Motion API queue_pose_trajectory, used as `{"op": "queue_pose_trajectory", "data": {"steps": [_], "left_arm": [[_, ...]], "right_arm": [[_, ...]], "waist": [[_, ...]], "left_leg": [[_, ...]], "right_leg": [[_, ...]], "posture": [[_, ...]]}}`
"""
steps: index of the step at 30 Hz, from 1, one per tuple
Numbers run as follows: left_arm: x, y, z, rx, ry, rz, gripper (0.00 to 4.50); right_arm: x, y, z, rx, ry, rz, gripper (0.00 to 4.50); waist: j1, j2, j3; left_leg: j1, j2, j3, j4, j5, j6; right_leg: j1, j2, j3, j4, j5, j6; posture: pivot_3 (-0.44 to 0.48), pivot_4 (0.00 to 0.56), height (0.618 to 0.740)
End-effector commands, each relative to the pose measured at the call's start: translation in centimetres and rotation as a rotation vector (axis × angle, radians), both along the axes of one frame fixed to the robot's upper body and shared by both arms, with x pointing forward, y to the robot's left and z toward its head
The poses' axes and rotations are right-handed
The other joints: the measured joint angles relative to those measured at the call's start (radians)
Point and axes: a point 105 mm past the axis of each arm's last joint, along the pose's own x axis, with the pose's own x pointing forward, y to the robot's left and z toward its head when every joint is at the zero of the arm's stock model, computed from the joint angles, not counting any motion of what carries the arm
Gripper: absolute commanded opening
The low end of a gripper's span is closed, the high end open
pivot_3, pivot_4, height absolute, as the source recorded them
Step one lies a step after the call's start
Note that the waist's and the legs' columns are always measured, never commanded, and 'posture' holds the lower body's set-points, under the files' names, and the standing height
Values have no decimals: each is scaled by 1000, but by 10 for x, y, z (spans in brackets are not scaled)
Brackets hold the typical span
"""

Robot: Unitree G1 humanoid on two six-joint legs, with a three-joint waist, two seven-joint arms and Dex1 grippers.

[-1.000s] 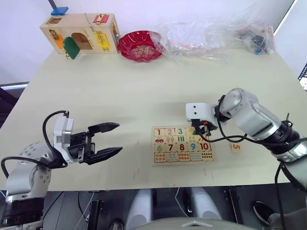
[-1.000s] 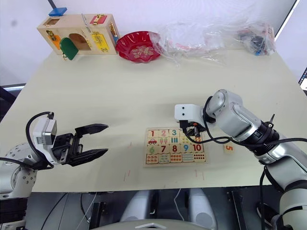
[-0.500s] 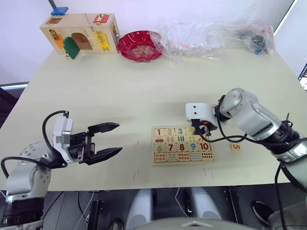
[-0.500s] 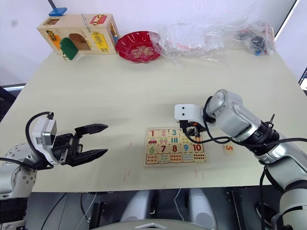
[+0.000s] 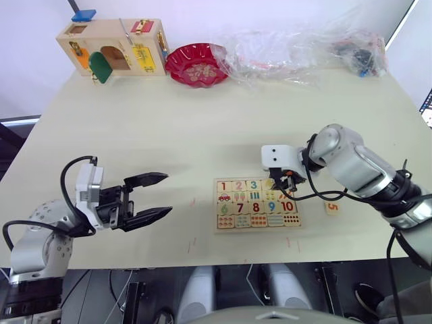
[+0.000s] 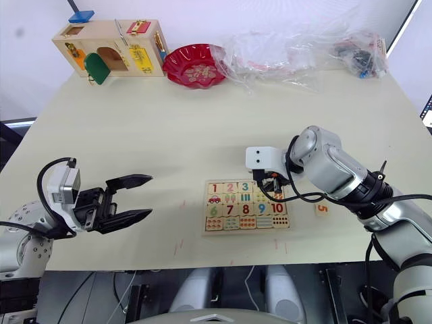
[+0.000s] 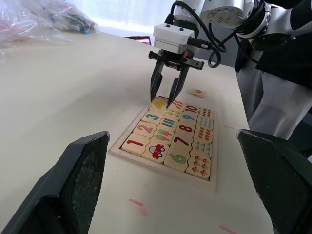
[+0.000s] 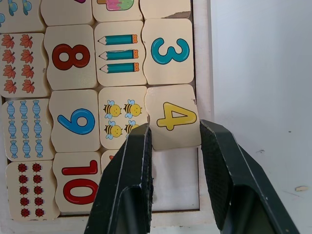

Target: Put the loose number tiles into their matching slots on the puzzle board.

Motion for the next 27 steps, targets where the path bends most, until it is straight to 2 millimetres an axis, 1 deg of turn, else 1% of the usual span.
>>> {"op": "queue_pose_trajectory", "data": {"steps": [1,7,8,12,16,19,21,22,24,25,26,27], "left_arm": [[0,-3,5,9,-28,-11,4500],[0,-5,6,9,-29,-11,4500],[0,-5,6,8,-29,-11,4500],[0,-6,6,7,-30,-9,4500],[-1,-6,7,7,-32,-6,4500],[-1,-5,7,6,-33,-3,4500],[-2,-5,6,3,-33,-2,4500],[-2,-6,6,2,-33,-2,4500],[-1,-6,6,0,-33,-3,4500],[-1,-6,5,-1,-33,-4,4500],[0,-7,5,-2,-34,-6,4500],[1,-7,6,-2,-34,-7,4500]], "right_arm": [[1,3,8,4,-30,14,1363],[1,3,8,4,-30,16,4369],[1,3,8,4,-32,16,4448],[4,3,14,29,-59,4,4448],[-2,2,26,113,-42,0,4448],[-5,2,35,240,-13,-33,4448],[-6,1,44,395,-15,-55,4448],[-5,-1,46,444,-22,-67,4448],[-2,-6,46,507,-40,-106,3940],[-3,-9,44,523,-40,-109,3591],[-4,-10,43,540,-40,-110,3201],[-4,-11,44,560,-45,-119,2620]], "waist": [[0,0,0],[0,0,0],[0,0,0],[0,0,0],[1,0,0],[1,0,0],[1,0,0],[2,-1,-1],[3,-1,-1],[2,-1,-1],[2,-1,-1],[2,-1,-1]], "left_leg": [[0,0,0,0,0,0],[0,0,0,0,0,0],[0,0,0,0,0,0],[0,0,0,0,0,0],[-1,0,0,0,0,0],[-1,0,0,0,0,0],[-1,0,0,0,0,0],[-1,0,0,0,0,0],[-1,0,0,0,0,0],[-1,0,0,0,0,0],[-1,-1,1,0,0,0],[0,-1,1,0,0,0]], "right_leg": [[0,0,0,0,0,0],[0,0,0,0,0,0],[0,0,0,0,0,0],[-1,0,0,0,0,0],[-1,0,0,0,0,0],[-1,0,0,0,0,0],[-1,0,0,0,0,0],[-1,0,0,0,0,0],[-1,0,0,1,0,0],[-1,0,0,1,0,0],[-1,0,1,1,0,0],[-1,-1,1,2,0,0]], "posture": [[0,150,740],[0,150,740],[0,150,740],[0,150,740],[0,150,740],[0,150,740],[0,150,740],[0,150,740],[0,150,740],[0,150,740],[0,150,740],[0,150,740]]}}
